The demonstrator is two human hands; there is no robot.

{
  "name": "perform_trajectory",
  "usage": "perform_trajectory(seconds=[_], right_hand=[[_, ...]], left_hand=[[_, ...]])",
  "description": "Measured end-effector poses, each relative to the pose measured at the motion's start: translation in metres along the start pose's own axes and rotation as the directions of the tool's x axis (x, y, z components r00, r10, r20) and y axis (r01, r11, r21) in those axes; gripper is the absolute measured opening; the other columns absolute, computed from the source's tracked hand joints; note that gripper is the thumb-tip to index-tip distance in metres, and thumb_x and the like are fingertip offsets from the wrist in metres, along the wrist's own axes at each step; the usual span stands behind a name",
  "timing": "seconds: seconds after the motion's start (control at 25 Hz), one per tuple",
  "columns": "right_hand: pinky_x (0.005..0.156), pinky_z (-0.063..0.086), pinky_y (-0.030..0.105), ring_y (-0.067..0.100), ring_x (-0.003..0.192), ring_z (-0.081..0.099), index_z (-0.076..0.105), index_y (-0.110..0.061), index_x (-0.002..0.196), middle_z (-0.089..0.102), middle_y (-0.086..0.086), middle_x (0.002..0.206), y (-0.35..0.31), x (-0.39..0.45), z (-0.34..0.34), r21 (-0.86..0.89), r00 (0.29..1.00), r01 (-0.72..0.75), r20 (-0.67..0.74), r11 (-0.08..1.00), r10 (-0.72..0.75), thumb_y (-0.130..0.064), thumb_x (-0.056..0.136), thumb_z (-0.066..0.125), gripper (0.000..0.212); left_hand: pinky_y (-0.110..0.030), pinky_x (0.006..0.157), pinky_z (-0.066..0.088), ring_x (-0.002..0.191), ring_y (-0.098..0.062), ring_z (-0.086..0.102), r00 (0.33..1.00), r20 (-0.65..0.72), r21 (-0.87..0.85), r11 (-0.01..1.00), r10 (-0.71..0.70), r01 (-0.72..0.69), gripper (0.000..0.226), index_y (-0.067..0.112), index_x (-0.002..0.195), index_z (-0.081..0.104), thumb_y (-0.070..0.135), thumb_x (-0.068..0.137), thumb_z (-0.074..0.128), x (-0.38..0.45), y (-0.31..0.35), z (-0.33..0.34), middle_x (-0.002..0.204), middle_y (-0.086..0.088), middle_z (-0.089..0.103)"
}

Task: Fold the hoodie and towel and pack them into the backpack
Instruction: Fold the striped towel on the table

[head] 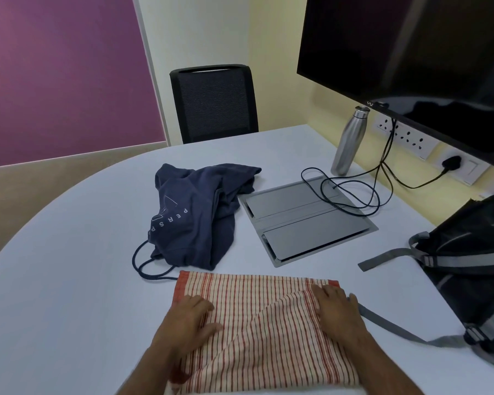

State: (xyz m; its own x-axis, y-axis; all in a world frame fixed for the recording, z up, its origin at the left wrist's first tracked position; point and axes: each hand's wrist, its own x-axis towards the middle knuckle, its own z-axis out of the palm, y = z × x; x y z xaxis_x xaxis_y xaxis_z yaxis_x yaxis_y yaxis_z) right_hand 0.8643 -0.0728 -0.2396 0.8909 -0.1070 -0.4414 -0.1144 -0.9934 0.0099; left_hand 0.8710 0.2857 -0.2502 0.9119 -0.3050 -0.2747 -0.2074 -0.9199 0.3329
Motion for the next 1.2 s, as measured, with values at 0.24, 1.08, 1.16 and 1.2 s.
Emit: perform_trajectory(seconds=[0.24, 1.08, 1.16, 1.2], right_hand=[[0.115, 0.034, 0.045, 0.02, 0.134, 0.043, 0.046, -0.025, 0.136, 0.044, 0.002, 0.145, -0.005, -0.013, -0.004, 0.056, 0.994, 0.025, -0.108, 0.998, -0.019, -0.036, 0.1, 0.039, 0.038], [0.084, 0.048, 0.027, 0.014, 0.1, 0.053, 0.059, -0.023, 0.111, 0.058, -0.002, 0.114, 0.005, 0.002, -0.003, 0.01, 0.959, -0.015, -0.282, 1.0, 0.017, -0.03, 0.098, 0.049, 0.017], [0.084, 0.045, 0.029, 0.015, 0.1, 0.054, 0.059, -0.024, 0.11, 0.061, -0.004, 0.111, 0.004, -0.002, -0.001, -0.052, 0.949, -0.037, -0.314, 0.998, 0.019, -0.029, 0.097, 0.051, 0.016], [0.084, 0.044, 0.031, 0.016, 0.1, 0.055, 0.06, -0.024, 0.108, 0.063, -0.004, 0.108, 0.004, -0.003, 0.0, -0.072, 0.945, -0.051, -0.326, 0.996, 0.025, -0.028, 0.095, 0.053, 0.015]], left_hand=[[-0.017, 0.08, 0.05, 0.086, -0.004, 0.062, 0.978, 0.209, -0.203, 0.979, 0.029, 0.014, 0.029, 0.038, 0.092, 0.06, 0.064, 0.081, 0.062, -0.027, 0.004, -0.004, 0.094, 0.02, 0.064], [-0.011, 0.086, 0.052, 0.099, -0.001, 0.061, 0.922, 0.384, -0.222, 0.975, 0.056, 0.033, 0.013, 0.032, 0.075, 0.066, 0.023, 0.074, 0.074, -0.041, -0.009, 0.005, 0.097, 0.02, 0.069], [-0.012, 0.09, 0.05, 0.107, -0.002, 0.055, 0.928, 0.37, -0.216, 0.976, 0.056, 0.027, 0.017, 0.029, 0.079, 0.068, 0.012, 0.078, 0.07, -0.041, -0.009, 0.007, 0.109, 0.018, 0.067], [-0.014, 0.092, 0.051, 0.109, -0.003, 0.054, 0.929, 0.368, -0.221, 0.974, 0.042, 0.044, 0.018, 0.027, 0.081, 0.071, 0.01, 0.079, 0.068, -0.041, -0.01, 0.008, 0.113, 0.016, 0.066]])
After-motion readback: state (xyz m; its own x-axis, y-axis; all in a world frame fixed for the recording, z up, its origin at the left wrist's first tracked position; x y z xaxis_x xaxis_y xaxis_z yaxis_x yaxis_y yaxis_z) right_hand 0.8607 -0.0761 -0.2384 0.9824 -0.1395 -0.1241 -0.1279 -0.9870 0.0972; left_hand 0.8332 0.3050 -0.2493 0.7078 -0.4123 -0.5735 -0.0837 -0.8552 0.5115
